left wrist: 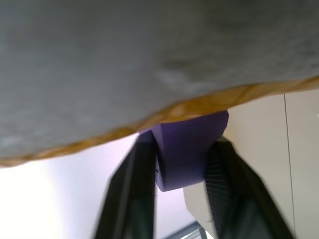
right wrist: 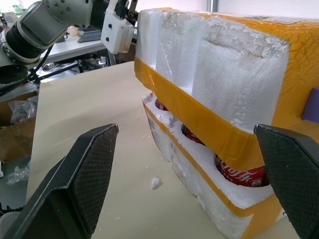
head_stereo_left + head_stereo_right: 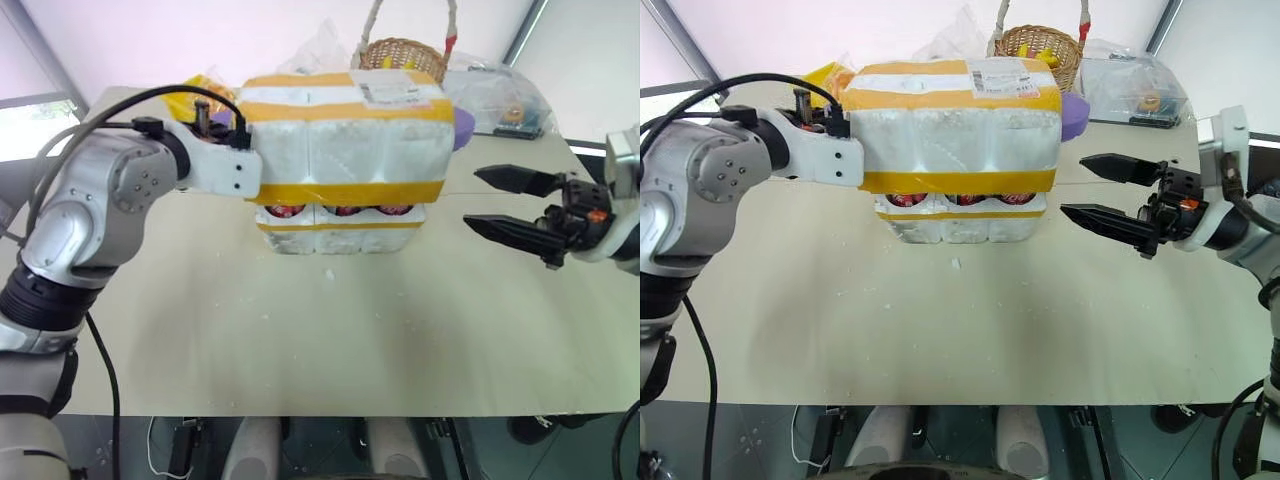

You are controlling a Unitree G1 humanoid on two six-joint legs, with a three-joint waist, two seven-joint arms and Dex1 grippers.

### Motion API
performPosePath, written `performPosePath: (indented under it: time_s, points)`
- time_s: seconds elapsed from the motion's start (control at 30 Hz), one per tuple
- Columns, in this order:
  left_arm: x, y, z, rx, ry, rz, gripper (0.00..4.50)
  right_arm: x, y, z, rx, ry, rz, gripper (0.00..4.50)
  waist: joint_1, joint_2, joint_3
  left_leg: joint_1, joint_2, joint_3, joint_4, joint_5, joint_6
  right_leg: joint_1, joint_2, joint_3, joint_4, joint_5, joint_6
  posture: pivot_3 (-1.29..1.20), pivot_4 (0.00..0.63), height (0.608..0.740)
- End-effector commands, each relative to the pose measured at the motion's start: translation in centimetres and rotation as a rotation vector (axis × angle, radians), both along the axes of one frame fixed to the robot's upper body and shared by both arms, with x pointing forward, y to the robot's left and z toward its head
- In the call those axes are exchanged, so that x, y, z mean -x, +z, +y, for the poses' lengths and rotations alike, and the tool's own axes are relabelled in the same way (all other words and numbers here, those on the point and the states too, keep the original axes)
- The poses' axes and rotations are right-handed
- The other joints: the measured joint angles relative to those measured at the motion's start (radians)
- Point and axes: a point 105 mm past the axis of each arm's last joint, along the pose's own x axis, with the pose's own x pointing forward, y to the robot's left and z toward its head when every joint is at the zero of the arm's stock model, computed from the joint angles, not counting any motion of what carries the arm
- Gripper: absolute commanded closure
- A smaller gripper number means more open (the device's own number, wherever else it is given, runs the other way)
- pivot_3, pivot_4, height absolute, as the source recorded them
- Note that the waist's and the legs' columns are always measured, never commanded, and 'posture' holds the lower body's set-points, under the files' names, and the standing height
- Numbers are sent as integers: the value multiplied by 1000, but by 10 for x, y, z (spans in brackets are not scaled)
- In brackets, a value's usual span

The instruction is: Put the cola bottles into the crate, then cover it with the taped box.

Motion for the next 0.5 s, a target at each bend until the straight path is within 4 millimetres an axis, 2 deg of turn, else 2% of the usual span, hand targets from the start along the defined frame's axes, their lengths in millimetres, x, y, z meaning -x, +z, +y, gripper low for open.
performPosePath:
  time_s: [0.03, 0.1, 0.27, 0.5]
  points:
    - [4, 11, 0, 10, -13, -59, 1112, 2, 12, 0, -3, 5, -61, 0, 1, 0, 0, 0, 0, 0, 0, 0, 0, 0, 0, 0, 0, 0, 0, 0, 150, 737]
    - [5, 11, -2, 5, -32, -69, 49, 1, 11, 0, -2, 6, -59, 0, 1, 0, 0, 0, 0, 0, 0, 0, 0, 0, 0, 0, 0, 0, 0, 0, 150, 737]
    - [12, 9, 3, 30, -40, -62, 18, 1, 11, -1, -3, 5, -55, 0, -2, 0, 0, 0, 0, 0, 0, 0, 0, 0, 0, 0, 0, 0, 0, 0, 150, 737]
    - [44, -13, 26, 246, -34, 168, 18, -1, 9, -3, 3, 1, -48, 0, -2, 0, 0, 0, 0, 0, 0, 0, 0, 0, 0, 0, 0, 0, 0, 0, 150, 737]
